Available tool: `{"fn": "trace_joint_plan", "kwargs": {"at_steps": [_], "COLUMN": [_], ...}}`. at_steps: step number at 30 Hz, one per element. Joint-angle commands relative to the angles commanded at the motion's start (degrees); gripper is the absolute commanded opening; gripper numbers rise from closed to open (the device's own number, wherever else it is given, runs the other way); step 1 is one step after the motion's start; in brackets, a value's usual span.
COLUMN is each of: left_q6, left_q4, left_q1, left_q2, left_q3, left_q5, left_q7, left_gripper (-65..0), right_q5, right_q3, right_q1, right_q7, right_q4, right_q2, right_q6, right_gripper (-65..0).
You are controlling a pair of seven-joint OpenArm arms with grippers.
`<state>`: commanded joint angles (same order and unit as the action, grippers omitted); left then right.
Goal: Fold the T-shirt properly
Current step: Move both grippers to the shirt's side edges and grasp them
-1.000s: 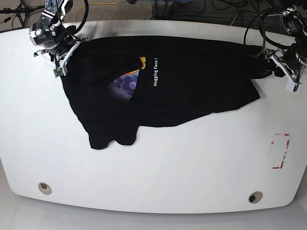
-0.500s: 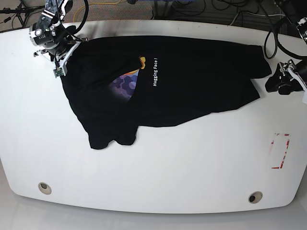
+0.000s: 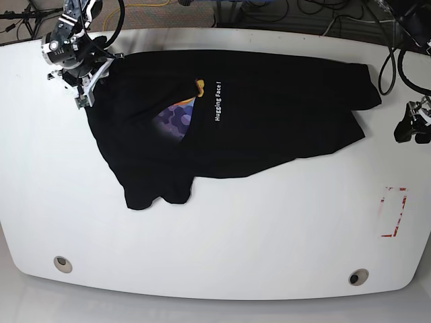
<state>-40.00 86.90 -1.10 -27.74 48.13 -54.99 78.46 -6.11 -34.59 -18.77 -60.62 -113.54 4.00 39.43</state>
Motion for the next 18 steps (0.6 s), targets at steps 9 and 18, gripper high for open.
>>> {"fn": "trace_joint_plan", "kwargs": {"at_steps": [9, 18], "left_q6": [0.0, 0.0], "left_q4": [0.09, 0.09], "left_q1": [-1.05, -0.09], "left_q2": [2.37, 3.43], "left_q3": [-0.09, -4.48], "left_q5": [9.49, 12.75], "left_q7": [-0.09, -6.68], "left_gripper": [-22.4, -22.4], "right_q5": [-0.09, -0.09], "right_q3": [-0.18, -0.26], "right_q1": [1.93, 7.3], "right_q7": [-0.09, -0.09], "right_q4": [-2.2, -2.02], "right_q2": [-0.79, -0.79], "right_q6": [0.09, 0.09], "right_gripper": [-29.8, -29.8]}}
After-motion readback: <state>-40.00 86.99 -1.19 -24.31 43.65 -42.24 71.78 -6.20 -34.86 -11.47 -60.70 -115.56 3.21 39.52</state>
